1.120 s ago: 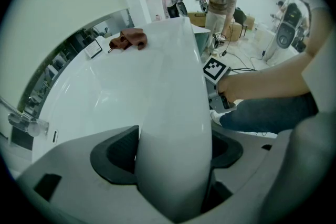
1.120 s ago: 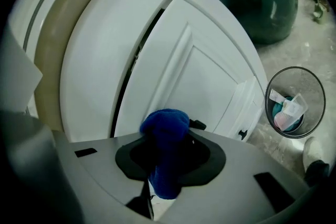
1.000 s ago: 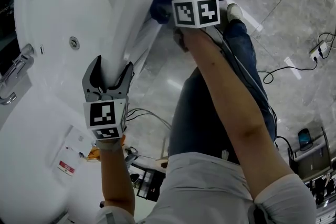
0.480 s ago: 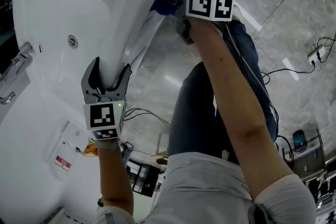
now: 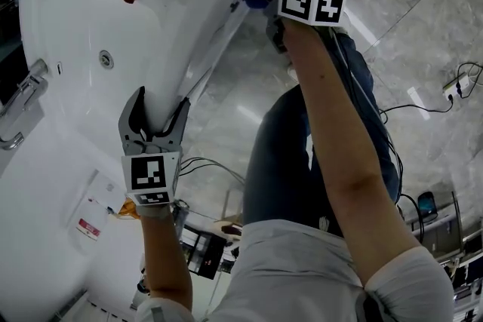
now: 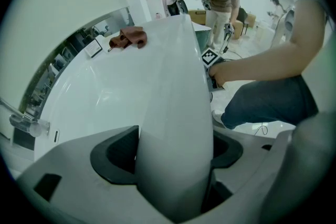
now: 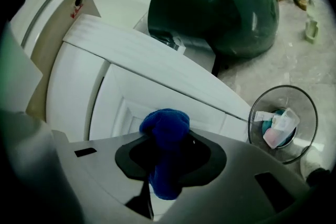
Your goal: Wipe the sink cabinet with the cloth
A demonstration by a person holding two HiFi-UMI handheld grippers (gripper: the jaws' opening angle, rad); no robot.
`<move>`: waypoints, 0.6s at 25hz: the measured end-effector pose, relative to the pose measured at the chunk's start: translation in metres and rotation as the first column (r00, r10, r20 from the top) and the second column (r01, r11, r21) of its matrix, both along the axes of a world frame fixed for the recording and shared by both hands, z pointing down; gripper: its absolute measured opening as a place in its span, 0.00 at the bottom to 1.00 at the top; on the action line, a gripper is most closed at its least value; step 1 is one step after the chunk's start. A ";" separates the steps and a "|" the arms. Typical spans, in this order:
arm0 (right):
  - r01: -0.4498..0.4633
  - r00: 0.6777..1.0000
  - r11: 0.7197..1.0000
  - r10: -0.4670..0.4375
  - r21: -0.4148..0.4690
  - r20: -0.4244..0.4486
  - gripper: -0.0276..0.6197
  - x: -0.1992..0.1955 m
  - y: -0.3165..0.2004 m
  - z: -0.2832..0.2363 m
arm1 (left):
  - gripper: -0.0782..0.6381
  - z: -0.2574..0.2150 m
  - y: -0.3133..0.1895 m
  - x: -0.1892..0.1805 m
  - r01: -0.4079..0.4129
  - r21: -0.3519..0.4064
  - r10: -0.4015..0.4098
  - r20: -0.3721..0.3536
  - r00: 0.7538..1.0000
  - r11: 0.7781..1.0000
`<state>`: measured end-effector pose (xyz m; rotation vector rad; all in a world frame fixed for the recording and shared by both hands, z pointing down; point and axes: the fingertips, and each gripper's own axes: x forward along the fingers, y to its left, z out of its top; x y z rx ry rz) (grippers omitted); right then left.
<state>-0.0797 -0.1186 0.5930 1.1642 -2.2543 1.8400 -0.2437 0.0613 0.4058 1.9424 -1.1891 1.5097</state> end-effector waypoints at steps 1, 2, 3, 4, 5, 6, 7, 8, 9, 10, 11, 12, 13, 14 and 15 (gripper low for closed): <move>-0.014 1.000 1.000 0.014 -0.016 0.004 0.20 0.000 0.001 0.006 | 0.58 0.000 0.000 0.001 0.001 -0.001 -0.001 -0.002 1.000 1.000; -0.025 1.000 0.999 0.025 -0.031 0.007 0.20 -0.001 0.002 0.011 | 0.58 -0.001 -0.001 0.001 0.003 -0.002 -0.003 -0.003 1.000 1.000; -0.032 0.999 0.999 0.032 -0.043 0.007 0.20 -0.001 0.002 0.015 | 0.58 -0.001 -0.001 0.002 0.004 -0.004 -0.004 -0.001 1.000 1.000; -0.036 0.999 0.998 0.037 -0.053 0.006 0.20 -0.002 0.003 0.019 | 0.58 -0.001 -0.002 0.002 0.005 -0.004 -0.005 0.000 1.000 1.000; -0.039 0.999 0.997 0.039 -0.062 0.005 0.20 -0.003 0.004 0.022 | 0.58 -0.001 -0.002 0.002 0.003 -0.002 -0.003 0.001 1.000 1.000; -0.039 0.999 0.997 0.039 -0.072 0.005 0.20 -0.005 0.006 0.025 | 0.58 0.000 -0.002 0.002 0.000 0.000 0.000 0.001 1.000 1.000; -0.034 0.999 0.996 0.035 -0.082 0.009 0.20 -0.007 0.009 0.027 | 0.58 0.000 -0.002 0.002 -0.002 0.003 0.002 0.000 1.000 1.000; -0.023 1.000 0.995 0.024 -0.093 0.014 0.20 -0.011 0.013 0.029 | 0.58 0.000 -0.002 0.002 -0.003 0.004 0.003 -0.001 1.000 1.000; -0.004 1.000 0.995 0.006 -0.102 0.021 0.20 -0.015 0.017 0.030 | 0.58 0.000 -0.002 0.002 -0.003 0.005 0.003 -0.001 1.000 1.000; 0.023 0.999 0.994 -0.020 -0.109 0.029 0.20 -0.021 0.021 0.030 | 0.58 0.000 -0.003 0.002 -0.004 0.005 0.004 -0.001 1.000 1.000; 0.055 0.998 0.992 -0.051 -0.113 0.038 0.20 -0.027 0.027 0.029 | 0.58 0.000 -0.003 0.001 -0.003 0.005 0.003 0.000 1.000 1.000; 0.085 0.996 0.990 -0.080 -0.116 0.048 0.20 -0.034 0.033 0.027 | 0.58 -0.001 -0.002 0.001 -0.002 0.003 0.002 0.002 1.000 1.000; 0.105 0.993 0.988 -0.098 -0.118 0.058 0.20 -0.039 0.038 0.026 | 0.58 -0.001 -0.002 0.001 0.000 0.001 0.000 0.003 1.000 1.000; 0.109 0.993 0.987 -0.102 -0.119 0.067 0.20 -0.042 0.041 0.025 | 0.58 -0.001 -0.002 0.000 0.001 0.000 -0.001 0.004 1.000 1.000; 0.104 0.993 0.987 -0.095 -0.120 0.075 0.20 -0.042 0.042 0.024 | 0.58 0.000 -0.001 0.000 0.002 0.000 -0.002 0.004 1.000 1.000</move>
